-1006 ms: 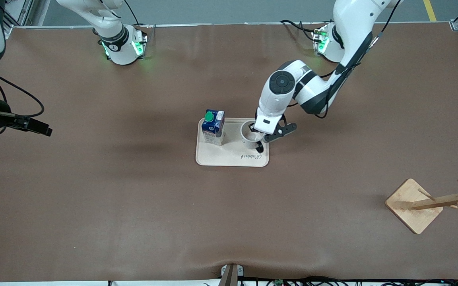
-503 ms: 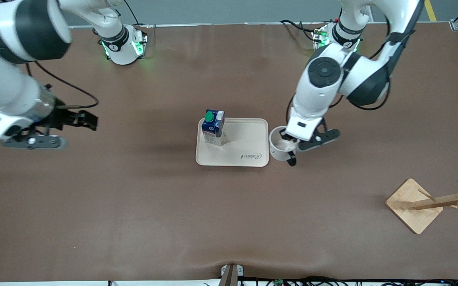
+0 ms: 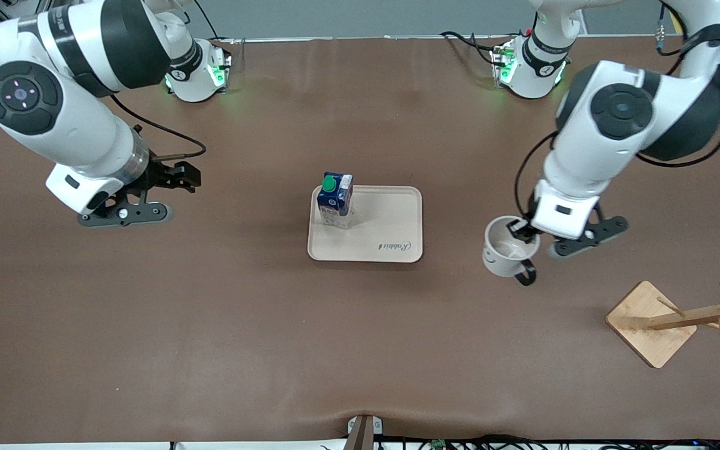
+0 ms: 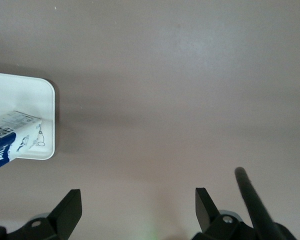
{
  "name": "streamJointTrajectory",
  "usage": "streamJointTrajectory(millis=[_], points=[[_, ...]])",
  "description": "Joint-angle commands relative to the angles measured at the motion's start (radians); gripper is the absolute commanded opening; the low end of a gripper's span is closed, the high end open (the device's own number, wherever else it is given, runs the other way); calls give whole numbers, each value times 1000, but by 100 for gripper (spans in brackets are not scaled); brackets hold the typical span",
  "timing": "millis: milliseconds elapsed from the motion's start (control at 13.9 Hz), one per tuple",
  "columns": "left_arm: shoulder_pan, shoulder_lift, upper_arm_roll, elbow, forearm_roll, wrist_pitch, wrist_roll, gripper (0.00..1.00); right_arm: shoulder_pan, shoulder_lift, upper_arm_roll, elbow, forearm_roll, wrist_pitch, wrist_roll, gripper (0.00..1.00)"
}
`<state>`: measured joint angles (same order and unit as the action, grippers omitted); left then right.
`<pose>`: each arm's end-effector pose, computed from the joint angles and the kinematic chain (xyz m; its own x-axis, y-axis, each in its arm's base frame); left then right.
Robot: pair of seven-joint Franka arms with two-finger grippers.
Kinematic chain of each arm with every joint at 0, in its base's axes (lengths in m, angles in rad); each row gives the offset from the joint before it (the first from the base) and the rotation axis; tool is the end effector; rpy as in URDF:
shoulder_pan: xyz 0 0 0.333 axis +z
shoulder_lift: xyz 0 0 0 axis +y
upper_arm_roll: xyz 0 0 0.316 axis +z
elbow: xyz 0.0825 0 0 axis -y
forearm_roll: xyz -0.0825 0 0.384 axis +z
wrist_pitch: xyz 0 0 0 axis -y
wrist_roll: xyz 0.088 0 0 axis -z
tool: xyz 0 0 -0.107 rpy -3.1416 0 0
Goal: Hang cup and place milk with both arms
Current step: 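Lift the mug with the left gripper while the right gripper approaches the carton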
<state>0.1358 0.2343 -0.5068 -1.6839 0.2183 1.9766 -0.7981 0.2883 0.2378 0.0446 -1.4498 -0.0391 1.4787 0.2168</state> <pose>0.6037 -0.1937 0.4834 0.9260 0.3551 0.1283 0.3584 -0.9335 -0.0035 0.5784 0.1922 0.5351 0.9747 0.1068 -0.1962 0.1230 -0.9898 0.0722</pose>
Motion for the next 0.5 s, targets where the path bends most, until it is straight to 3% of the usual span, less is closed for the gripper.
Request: streamJointTrajectory(millis=[0, 144, 431], points=[[73, -22, -13, 26, 3, -64, 123, 0, 70, 35, -3, -7, 39, 12, 104, 100], [135, -36, -13, 64, -19, -105, 251, 0, 91, 67, -5, -8, 173, 67, 299, 100], [217, -41, -9, 90, -48, -131, 414, 0, 201, 123, -5, -11, 202, 182, 468, 100]])
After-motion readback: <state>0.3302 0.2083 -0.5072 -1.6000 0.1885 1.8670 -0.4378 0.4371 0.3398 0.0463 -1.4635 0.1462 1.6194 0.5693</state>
